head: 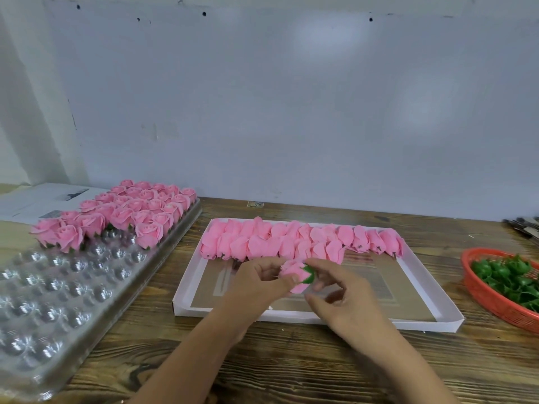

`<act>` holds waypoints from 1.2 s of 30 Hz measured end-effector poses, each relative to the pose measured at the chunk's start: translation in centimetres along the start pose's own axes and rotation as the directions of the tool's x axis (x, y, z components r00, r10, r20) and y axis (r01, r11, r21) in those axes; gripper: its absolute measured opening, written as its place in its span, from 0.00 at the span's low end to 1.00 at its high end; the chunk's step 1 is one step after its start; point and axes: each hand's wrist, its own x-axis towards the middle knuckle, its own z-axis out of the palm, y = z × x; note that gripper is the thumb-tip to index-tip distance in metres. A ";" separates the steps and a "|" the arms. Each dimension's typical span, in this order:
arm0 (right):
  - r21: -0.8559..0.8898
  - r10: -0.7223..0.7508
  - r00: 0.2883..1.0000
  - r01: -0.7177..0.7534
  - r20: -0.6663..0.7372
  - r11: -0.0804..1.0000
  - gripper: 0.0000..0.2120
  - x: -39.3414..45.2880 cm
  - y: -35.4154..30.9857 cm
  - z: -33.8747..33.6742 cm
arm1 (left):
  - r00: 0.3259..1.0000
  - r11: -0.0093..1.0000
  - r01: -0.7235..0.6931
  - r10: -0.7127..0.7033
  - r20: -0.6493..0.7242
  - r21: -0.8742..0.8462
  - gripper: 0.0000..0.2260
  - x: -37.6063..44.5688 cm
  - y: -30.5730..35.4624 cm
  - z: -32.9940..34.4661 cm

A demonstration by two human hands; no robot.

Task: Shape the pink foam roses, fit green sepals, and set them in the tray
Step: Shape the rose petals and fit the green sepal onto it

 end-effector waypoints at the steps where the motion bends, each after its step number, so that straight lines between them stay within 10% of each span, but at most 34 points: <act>1: -0.069 -0.011 1.000 0.010 -0.014 0.998 0.23 0.0 0.2 0.1 | 1.000 1.000 -0.007 0.007 -0.009 0.031 0.09 0.0 -0.1 0.1; 12: 0.422 0.043 0.997 -0.069 0.070 0.904 0.13 -0.2 -0.9 1.0 | 0.991 0.989 -0.126 0.123 0.048 0.074 0.21 -0.5 0.3 0.9; 36: 0.073 -0.123 0.988 0.116 0.098 0.991 0.08 -1.4 -1.6 3.2 | 0.939 0.944 -0.331 0.330 -0.100 0.009 0.06 -0.9 0.3 1.8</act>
